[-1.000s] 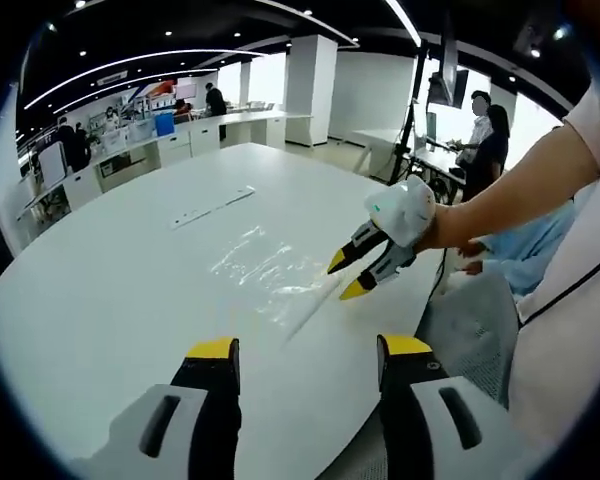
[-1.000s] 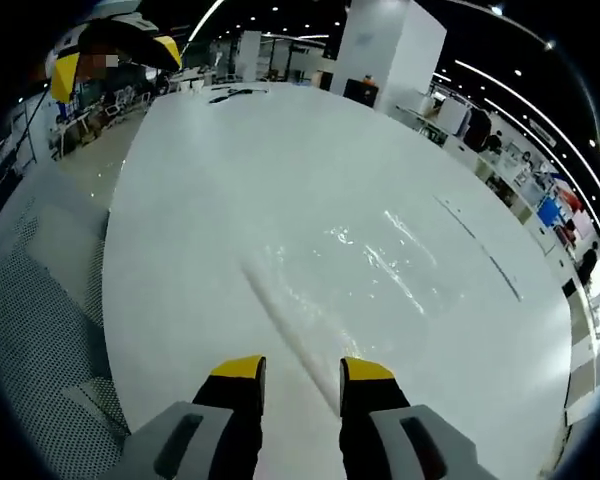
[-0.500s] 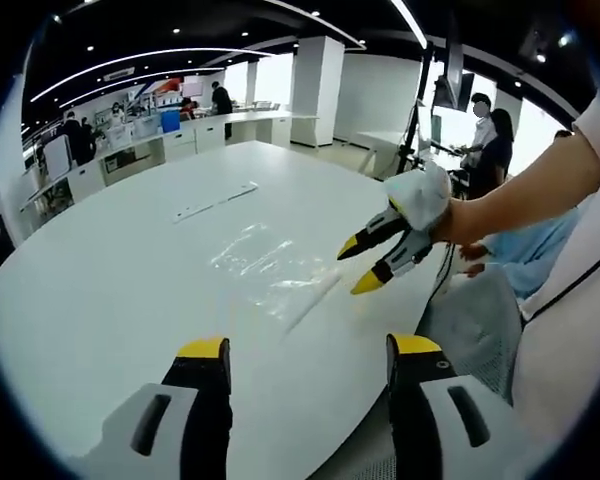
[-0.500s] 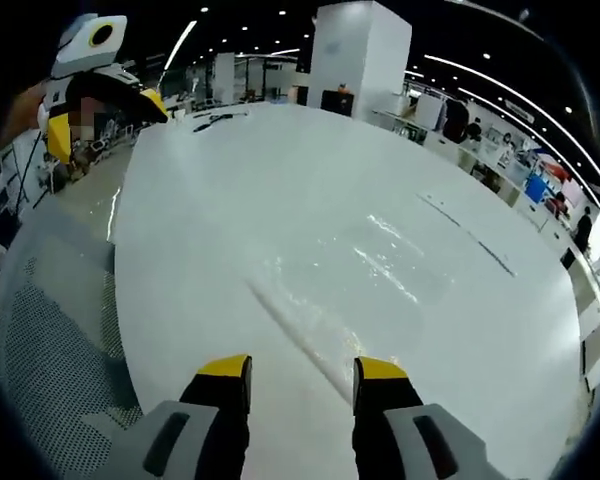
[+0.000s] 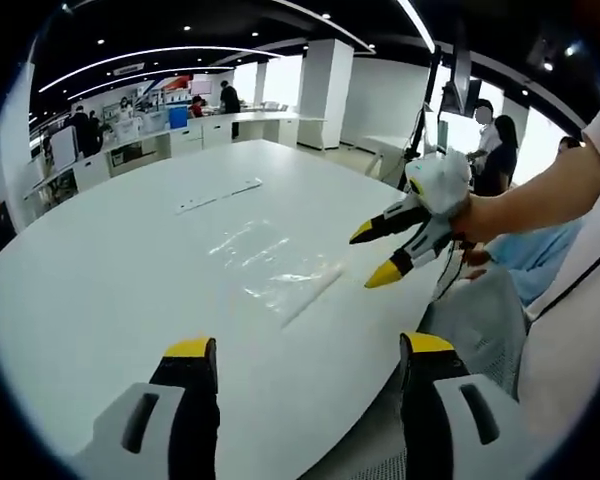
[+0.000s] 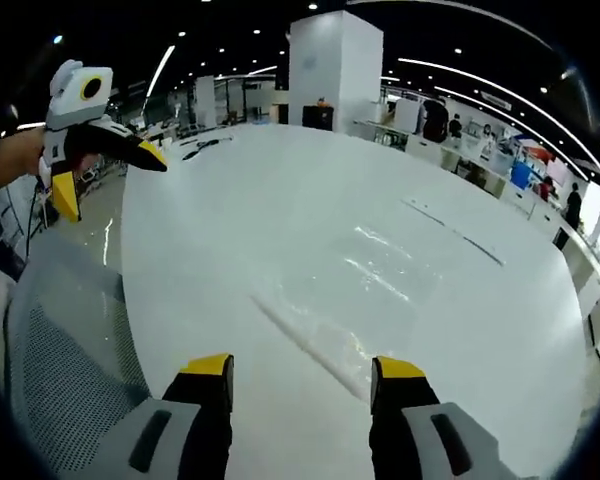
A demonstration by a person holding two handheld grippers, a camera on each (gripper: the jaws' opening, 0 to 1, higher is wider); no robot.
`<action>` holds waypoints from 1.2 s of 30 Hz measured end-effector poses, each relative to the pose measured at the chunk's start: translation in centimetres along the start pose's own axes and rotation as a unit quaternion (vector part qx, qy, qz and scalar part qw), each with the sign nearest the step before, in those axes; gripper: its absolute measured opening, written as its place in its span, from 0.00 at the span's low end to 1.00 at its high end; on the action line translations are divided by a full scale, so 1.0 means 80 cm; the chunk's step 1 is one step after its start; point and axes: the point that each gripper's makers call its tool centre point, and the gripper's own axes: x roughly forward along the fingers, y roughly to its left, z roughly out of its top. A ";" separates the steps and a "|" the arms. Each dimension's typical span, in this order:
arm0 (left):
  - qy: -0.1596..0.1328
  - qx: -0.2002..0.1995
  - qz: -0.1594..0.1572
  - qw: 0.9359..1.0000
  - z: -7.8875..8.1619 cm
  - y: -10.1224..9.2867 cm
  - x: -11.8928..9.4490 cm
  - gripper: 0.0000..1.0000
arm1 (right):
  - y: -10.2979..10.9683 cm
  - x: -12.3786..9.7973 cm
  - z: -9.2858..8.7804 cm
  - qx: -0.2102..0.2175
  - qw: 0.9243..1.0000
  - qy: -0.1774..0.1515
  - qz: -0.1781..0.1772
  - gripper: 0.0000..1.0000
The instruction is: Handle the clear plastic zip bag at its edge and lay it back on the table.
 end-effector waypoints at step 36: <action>-0.095 -0.070 0.013 0.993 0.004 -0.022 -0.008 0.99 | 0.031 -0.065 0.027 0.107 0.989 -0.102 -0.010 0.99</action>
